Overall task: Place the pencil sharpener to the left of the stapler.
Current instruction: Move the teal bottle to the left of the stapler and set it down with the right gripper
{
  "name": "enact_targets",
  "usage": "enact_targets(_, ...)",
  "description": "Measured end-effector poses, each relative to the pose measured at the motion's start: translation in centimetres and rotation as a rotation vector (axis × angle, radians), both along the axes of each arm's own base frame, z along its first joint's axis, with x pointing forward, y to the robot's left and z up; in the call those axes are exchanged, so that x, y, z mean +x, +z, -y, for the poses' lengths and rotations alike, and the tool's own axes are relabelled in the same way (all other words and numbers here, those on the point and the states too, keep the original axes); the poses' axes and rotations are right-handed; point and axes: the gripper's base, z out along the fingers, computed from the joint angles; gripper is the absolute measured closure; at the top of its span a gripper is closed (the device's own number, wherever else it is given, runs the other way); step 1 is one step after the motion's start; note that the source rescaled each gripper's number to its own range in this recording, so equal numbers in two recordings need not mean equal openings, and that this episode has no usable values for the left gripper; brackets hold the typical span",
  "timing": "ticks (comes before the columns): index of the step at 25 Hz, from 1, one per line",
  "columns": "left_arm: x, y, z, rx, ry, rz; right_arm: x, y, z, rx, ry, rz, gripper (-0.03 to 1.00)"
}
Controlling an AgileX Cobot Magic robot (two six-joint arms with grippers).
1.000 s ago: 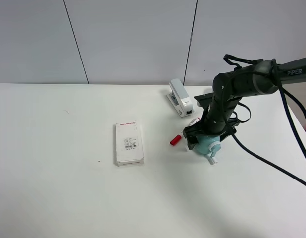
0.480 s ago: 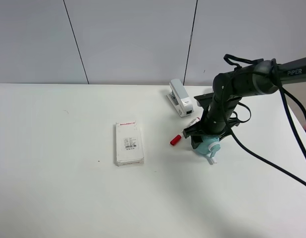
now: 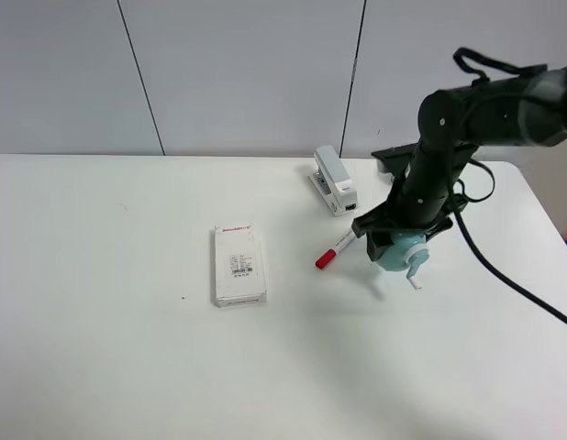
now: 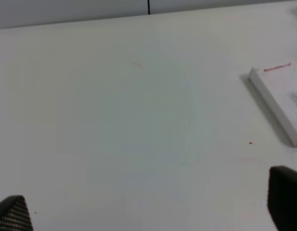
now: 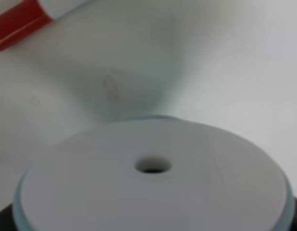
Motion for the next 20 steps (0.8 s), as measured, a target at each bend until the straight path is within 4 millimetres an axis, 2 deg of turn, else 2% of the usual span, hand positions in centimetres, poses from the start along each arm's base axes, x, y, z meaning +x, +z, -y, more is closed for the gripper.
enact_targets(2, 0.0, 0.0, 0.0, 0.0, 0.0, 0.0, 0.3, 2.6, -0.2, 0.007, 0.005, 0.02, 0.97)
enact_targets(5, 0.0, 0.0, 0.0, 0.0, 0.0, 0.0, 1.4, 7.3, -1.4, 0.02, 0.046, 0.094, 0.97)
enact_targets(9, 0.0, 0.0, 0.0, 0.0, 0.0, 0.0, 2.9, 13.4, -4.3, 0.066, 0.127, 0.239, 0.97)
enact_targets(12, 0.0, 0.0, 0.0, 0.0, 0.0, 0.0, 4.6, 16.1, -6.8, 0.105, 0.181, 0.336, 0.97)
enact_targets(14, 0.0, 0.0, 0.0, 0.0, 0.0, 0.0, 5.9, 16.7, -8.4, 0.128, 0.204, 0.387, 0.97)
enact_targets(16, 0.0, 0.0, 0.0, 0.0, 0.0, 0.0, 7.5, 16.2, -9.8, 0.141, 0.215, 0.412, 0.97)
enact_targets(18, 0.0, 0.0, 0.0, 0.0, 0.0, 0.0, 8.7, 14.9, -10.9, 0.141, 0.222, 0.41, 0.97)
enact_targets(20, 0.0, 0.0, 0.0, 0.0, 0.0, 0.0, 10.0, 12.6, -11.8, 0.13, 0.227, 0.382, 0.97)
